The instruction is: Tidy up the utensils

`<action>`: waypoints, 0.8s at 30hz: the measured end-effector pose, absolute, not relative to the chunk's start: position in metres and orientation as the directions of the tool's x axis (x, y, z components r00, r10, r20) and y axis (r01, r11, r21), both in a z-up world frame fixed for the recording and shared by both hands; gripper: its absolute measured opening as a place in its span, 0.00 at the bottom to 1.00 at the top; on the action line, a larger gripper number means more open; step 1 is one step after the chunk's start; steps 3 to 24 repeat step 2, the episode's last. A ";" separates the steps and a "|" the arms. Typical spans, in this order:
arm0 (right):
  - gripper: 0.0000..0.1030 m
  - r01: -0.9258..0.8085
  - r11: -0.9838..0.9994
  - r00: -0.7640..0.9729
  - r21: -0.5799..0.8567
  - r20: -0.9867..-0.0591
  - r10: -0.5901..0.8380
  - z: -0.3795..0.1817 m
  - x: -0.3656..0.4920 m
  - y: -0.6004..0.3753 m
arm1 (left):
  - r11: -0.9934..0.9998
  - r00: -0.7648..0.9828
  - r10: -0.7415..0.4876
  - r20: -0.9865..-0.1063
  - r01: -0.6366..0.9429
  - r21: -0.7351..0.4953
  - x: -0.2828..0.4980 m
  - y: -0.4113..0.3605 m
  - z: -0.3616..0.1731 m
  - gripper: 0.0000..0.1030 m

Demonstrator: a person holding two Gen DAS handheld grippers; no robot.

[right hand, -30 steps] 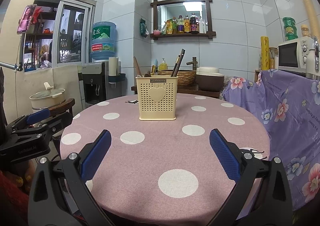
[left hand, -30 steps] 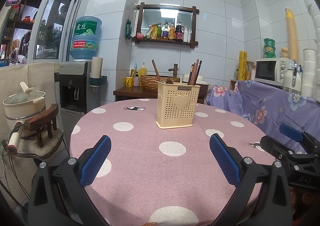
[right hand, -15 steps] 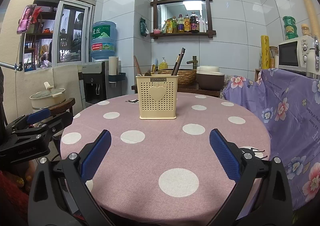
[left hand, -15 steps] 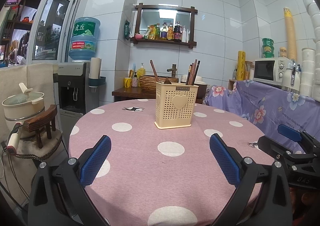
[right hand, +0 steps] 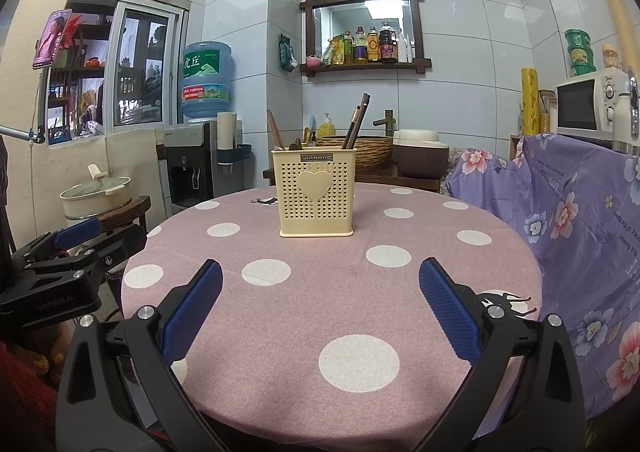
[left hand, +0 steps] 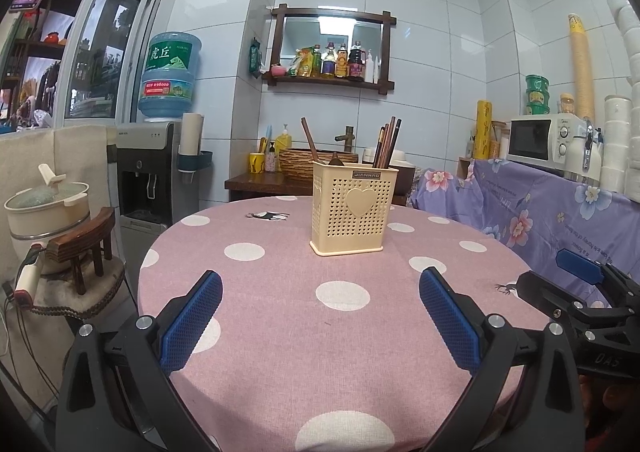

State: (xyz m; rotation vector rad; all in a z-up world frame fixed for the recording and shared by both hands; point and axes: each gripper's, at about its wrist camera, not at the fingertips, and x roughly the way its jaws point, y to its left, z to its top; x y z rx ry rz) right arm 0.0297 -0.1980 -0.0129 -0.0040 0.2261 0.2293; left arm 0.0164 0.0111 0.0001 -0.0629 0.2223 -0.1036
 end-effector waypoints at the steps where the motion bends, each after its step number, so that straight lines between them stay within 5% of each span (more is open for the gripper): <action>1: 0.94 -0.226 0.974 0.949 0.021 -0.223 0.225 -0.013 0.030 -0.198 | 0.993 0.970 -0.109 -0.218 0.095 -0.074 0.017 0.011 0.000 0.95; 24: 0.94 -0.226 0.974 0.949 0.022 -0.223 0.225 -0.013 0.030 -0.198 | 0.993 0.970 -0.109 -0.219 0.095 -0.074 0.017 0.011 0.000 0.95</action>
